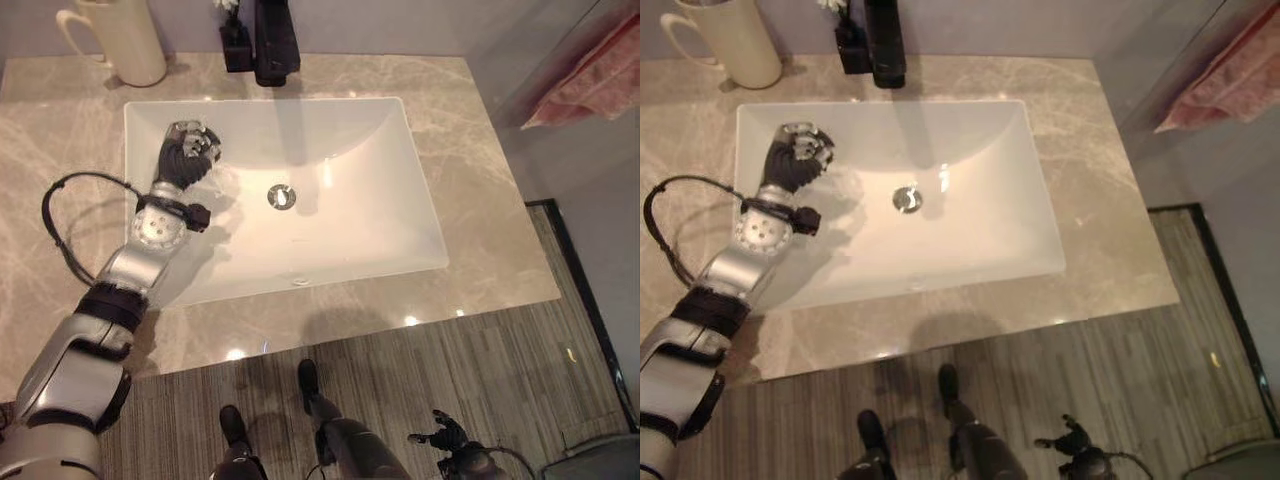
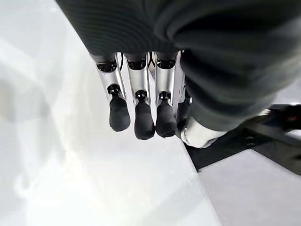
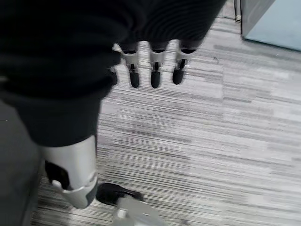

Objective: Put brush and paste in cup on sink, flatten towel.

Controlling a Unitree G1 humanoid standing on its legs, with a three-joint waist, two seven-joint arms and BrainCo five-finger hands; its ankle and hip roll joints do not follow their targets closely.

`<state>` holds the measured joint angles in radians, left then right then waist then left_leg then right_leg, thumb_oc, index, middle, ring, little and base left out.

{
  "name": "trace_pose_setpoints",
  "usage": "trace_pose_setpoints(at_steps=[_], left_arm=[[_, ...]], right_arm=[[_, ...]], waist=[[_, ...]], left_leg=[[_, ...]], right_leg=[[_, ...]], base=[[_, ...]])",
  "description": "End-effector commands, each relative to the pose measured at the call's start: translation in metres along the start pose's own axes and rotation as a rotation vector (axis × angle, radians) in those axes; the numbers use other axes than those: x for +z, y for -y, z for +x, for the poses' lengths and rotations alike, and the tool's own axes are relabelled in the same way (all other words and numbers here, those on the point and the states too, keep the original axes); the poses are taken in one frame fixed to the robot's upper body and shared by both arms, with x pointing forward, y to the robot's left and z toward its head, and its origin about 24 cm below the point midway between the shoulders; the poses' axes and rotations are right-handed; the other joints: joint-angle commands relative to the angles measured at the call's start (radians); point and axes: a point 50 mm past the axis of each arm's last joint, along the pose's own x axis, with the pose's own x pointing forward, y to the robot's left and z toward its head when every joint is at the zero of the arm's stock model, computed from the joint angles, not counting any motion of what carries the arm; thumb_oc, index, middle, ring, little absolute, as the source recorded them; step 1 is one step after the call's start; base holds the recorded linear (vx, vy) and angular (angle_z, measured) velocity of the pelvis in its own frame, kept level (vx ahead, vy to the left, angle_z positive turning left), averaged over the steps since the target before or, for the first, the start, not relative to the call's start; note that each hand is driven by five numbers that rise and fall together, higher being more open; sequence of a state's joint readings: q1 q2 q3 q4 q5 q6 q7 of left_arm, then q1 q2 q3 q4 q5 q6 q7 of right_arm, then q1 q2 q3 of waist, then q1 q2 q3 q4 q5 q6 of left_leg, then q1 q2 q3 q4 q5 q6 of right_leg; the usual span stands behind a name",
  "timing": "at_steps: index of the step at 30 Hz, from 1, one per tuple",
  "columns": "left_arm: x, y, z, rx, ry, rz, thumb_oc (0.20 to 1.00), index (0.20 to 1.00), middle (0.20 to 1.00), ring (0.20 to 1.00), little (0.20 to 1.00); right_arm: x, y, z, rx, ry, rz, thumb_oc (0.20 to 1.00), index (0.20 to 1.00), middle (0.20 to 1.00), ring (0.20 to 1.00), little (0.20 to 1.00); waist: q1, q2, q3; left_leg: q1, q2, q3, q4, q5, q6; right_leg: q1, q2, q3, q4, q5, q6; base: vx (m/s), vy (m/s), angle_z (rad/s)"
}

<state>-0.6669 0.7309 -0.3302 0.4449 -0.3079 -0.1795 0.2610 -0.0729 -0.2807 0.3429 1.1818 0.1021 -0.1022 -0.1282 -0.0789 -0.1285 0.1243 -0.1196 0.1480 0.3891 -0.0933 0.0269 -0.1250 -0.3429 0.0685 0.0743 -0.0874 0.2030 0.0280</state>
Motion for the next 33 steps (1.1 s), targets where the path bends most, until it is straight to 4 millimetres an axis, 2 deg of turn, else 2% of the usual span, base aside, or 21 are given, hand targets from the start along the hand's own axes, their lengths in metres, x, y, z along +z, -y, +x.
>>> trace_pose_setpoints(at_steps=[1,2,4,7,13,16,19,22,26,27,28,30,32,33], left_arm=[[0.005,-0.012,-0.008,0.032,0.085,-0.022,0.2,0.2,0.2,0.2,0.2],[-0.002,-0.02,-0.021,0.052,0.078,-0.016,0.2,0.2,0.2,0.2,0.2],[-0.004,-0.025,-0.026,0.068,0.078,-0.006,0.2,0.2,0.2,0.2,0.2],[-0.015,-0.045,-0.039,0.168,0.044,0.017,0.2,0.2,0.2,0.2,0.2],[-0.027,-0.045,-0.058,0.22,0.012,-0.094,0.2,0.2,0.2,0.2,0.2],[-0.027,-0.037,-0.077,0.187,0.03,-0.153,0.2,0.2,0.2,0.2,0.2],[-0.025,-0.034,-0.088,0.162,0.043,-0.172,0.2,0.2,0.2,0.2,0.2],[-0.027,-0.034,-0.112,0.151,0.031,-0.196,0.2,0.2,0.2,0.2,0.2],[-0.032,-0.051,-0.138,0.212,-0.009,-0.117,0.2,0.2,0.2,0.2,0.2],[-0.032,-0.051,-0.138,0.212,-0.009,-0.117,0.2,0.2,0.2,0.2,0.2],[-0.036,-0.057,-0.151,0.244,-0.038,-0.123,0.2,0.2,0.2,0.2,0.2],[-0.038,-0.061,-0.158,0.26,-0.054,-0.11,0.2,0.2,0.2,0.2,0.2],[-0.052,-0.071,-0.179,0.362,-0.136,-0.117,0.2,0.2,0.2,0.2,0.2],[-0.052,-0.071,-0.179,0.362,-0.136,-0.117,0.2,0.2,0.2,0.2,0.2]], right_arm=[[-0.026,-0.003,-0.006,0.003,-0.091,-0.004,1.0,1.0,1.0,1.0,1.0],[-0.029,-0.005,-0.007,0.009,-0.105,-0.006,1.0,1.0,1.0,1.0,1.0],[-0.032,-0.006,-0.008,0.015,-0.112,-0.014,1.0,1.0,1.0,1.0,1.0],[-0.042,-0.008,-0.011,0.026,-0.144,-0.033,1.0,1.0,1.0,1.0,1.0],[-0.055,-0.011,-0.015,0.04,-0.201,-0.059,1.0,1.0,1.0,1.0,1.0],[-0.062,-0.008,-0.017,0.023,-0.245,-0.028,1.0,1.0,1.0,1.0,1.0],[-0.064,-0.005,-0.017,0.007,-0.262,-0.005,1.0,1.0,1.0,1.0,1.0],[-0.065,-0.001,-0.017,-0.014,-0.289,0.017,1.0,1.0,1.0,1.0,1.0],[-0.066,-0.002,-0.017,-0.017,-0.289,0.039,1.0,1.0,1.0,1.0,1.0],[-0.066,-0.002,-0.017,-0.017,-0.289,0.038,1.0,1.0,1.0,1.0,1.0],[-0.066,-0.005,-0.017,-0.009,-0.291,0.041,1.0,1.0,1.0,1.0,1.0],[-0.068,-0.007,-0.018,-0.004,-0.295,0.041,1.0,1.0,1.0,1.0,1.0],[-0.069,-0.011,-0.019,0.007,-0.299,0.042,1.0,1.0,1.0,1.0,1.0],[-0.069,-0.011,-0.019,0.007,-0.299,0.042,1.0,1.0,1.0,1.0,1.0]], waist=[[0.016,-0.007,-0.008],[0.025,-0.003,-0.02],[0.027,-0.001,-0.026],[0.036,0.004,-0.046],[0.045,0.011,-0.068],[0.056,0.022,-0.092],[0.065,0.028,-0.104],[0.086,0.037,-0.119],[0.107,0.039,-0.125],[0.106,0.039,-0.124],[0.124,0.035,-0.125],[0.132,0.033,-0.126],[0.17,0.024,-0.124],[0.17,0.024,-0.124]], left_leg=[[-0.006,-0.009,-0.095,0.006,-0.018,0.023],[0.021,-0.014,-0.086,0.006,-0.024,0.027],[0.032,-0.016,-0.083,0.006,-0.028,0.027],[0.044,-0.026,-0.082,0.006,-0.028,0.032],[0.066,-0.03,-0.083,0.006,-0.029,0.034],[0.105,-0.035,-0.09,0.006,-0.036,0.034],[0.127,-0.037,-0.095,0.006,-0.039,0.034],[0.165,-0.04,-0.108,0.006,-0.05,0.039],[0.192,-0.047,-0.129,0.006,-0.057,0.045],[0.193,-0.047,-0.13,0.006,-0.057,0.045],[0.197,-0.051,-0.146,0.006,-0.059,0.047],[0.199,-0.054,-0.156,0.006,-0.06,0.049],[0.193,-0.065,-0.185,0.006,-0.059,0.055],[0.193,-0.065,-0.185,0.006,-0.059,0.055]], right_leg=[[0.062,-0.061,-0.076,0.0,-0.045,0.106],[0.084,-0.063,-0.072,0.0,-0.049,0.108],[0.094,-0.064,-0.071,0.0,-0.051,0.108],[0.107,-0.069,-0.073,0.0,-0.055,0.108],[0.128,-0.074,-0.078,0.0,-0.056,0.111],[0.171,-0.085,-0.091,0.0,-0.064,0.111],[0.197,-0.091,-0.101,0.0,-0.071,0.111],[0.247,-0.102,-0.123,0.0,-0.084,0.111],[0.296,-0.112,-0.148,0.0,-0.097,0.106],[0.297,-0.112,-0.148,0.0,-0.098,0.106],[0.312,-0.118,-0.164,0.0,-0.1,0.104],[0.32,-0.123,-0.174,0.0,-0.102,0.104],[0.336,-0.138,-0.208,0.0,-0.102,0.108],[0.336,-0.138,-0.208,0.0,-0.102,0.108]], base=[[0.03,0.064,-0.02],[0.03,0.064,0.02],[0.03,0.06,0.05],[0.01,0.044,0.02],[0.03,0.015,-0.01],[0.05,0.046,-0.08],[0.01,0.042,0.0],[0.0,0.084,0.21],[0.0,0.06,0.18],[-0.01,0.074,0.34],[-0.02,0.07,0.38],[-0.01,0.074,0.23],[-0.02,0.08,0.31],[-0.02,0.067,0.45]])
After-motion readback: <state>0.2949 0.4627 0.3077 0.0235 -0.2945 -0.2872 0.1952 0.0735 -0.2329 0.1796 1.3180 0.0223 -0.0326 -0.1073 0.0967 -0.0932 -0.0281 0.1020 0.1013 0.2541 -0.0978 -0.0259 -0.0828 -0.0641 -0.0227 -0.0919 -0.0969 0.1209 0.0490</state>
